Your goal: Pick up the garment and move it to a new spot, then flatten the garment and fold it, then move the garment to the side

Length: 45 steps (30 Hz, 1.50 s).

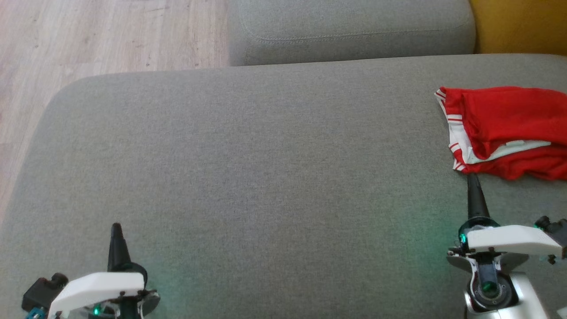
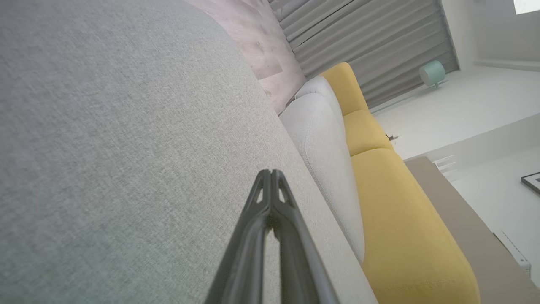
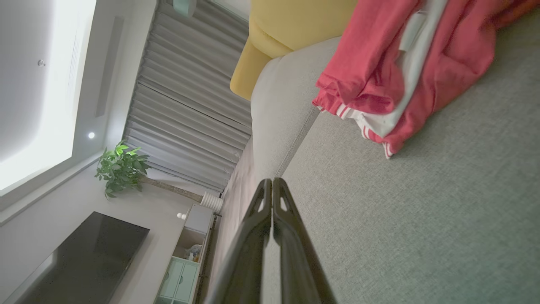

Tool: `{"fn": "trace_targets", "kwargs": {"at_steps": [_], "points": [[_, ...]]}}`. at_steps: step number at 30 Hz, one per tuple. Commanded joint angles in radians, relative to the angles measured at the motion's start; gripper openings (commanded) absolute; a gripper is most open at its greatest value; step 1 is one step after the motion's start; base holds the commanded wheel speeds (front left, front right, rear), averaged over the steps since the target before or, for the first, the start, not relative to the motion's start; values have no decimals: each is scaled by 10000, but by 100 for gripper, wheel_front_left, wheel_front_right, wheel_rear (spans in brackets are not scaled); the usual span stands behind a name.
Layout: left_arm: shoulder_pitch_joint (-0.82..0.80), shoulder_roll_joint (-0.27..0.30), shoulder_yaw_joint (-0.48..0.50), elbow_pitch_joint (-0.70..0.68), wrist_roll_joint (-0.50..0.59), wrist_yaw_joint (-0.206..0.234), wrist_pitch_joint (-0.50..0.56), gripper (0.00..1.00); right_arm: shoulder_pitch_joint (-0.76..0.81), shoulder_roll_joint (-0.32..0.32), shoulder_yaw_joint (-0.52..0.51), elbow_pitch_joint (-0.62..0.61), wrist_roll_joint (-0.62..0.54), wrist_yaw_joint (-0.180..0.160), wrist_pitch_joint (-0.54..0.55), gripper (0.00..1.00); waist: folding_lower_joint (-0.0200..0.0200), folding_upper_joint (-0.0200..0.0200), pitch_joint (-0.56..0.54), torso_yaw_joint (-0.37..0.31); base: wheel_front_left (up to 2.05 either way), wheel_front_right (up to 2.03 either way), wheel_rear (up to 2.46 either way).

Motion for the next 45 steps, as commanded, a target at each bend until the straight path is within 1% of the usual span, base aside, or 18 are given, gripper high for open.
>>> {"fn": "trace_targets", "kwargs": {"at_steps": [1,45], "points": [[-579,47,370,-294,-250,-73,77,0,-171,-171,26,-397,293,-6,107,0,0,0,-5,-1,0,0,0],[-893,74,1013,-238,-4612,-654,1405,0,7,-151,-973,-751,4860,-9,1431,0,-1,0,-186,-46,0,0,0]]}}
